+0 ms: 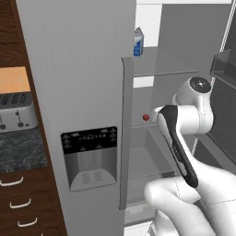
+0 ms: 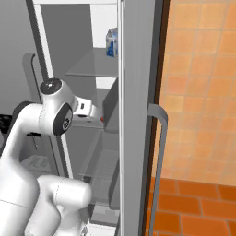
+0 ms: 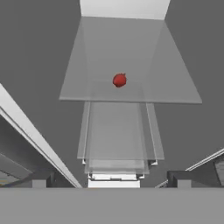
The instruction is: Take the strawberry from the fridge and place it on top of the pancake, located on the dining counter.
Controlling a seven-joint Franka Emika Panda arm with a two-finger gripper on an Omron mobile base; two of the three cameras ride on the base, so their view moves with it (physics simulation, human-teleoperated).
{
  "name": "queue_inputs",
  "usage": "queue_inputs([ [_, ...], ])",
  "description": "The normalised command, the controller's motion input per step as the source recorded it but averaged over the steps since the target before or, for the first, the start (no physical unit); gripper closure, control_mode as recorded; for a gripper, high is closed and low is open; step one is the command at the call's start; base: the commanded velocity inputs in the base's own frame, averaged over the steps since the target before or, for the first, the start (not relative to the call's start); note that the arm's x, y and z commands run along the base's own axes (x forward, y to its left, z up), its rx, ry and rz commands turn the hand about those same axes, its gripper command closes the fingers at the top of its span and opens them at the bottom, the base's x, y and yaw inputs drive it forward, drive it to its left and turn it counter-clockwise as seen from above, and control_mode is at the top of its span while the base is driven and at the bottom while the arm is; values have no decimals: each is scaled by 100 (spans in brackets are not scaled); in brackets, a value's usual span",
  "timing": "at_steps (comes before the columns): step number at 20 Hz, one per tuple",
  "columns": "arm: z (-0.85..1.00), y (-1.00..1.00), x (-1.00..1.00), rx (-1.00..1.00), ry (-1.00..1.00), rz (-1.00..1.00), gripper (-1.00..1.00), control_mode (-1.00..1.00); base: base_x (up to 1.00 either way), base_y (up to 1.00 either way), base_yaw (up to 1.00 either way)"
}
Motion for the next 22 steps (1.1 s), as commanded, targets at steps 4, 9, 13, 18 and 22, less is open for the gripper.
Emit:
queue_inputs([
  [4, -20, -12, 82, 0, 2, 0, -100, -100, 0, 0, 0],
  [9, -21, -12, 55, 0, 0, 0, -100, -100, 0, 0, 0],
  [13, -22, -15, 56, 2, 1, 1, -100, -100, 0, 0, 0],
  [18, -28, -6, 59, 3, 3, 3, -100, -100, 0, 0, 0],
  [22, -32, 0, 53, 0, 0, 0, -100, -100, 0, 0, 0],
])
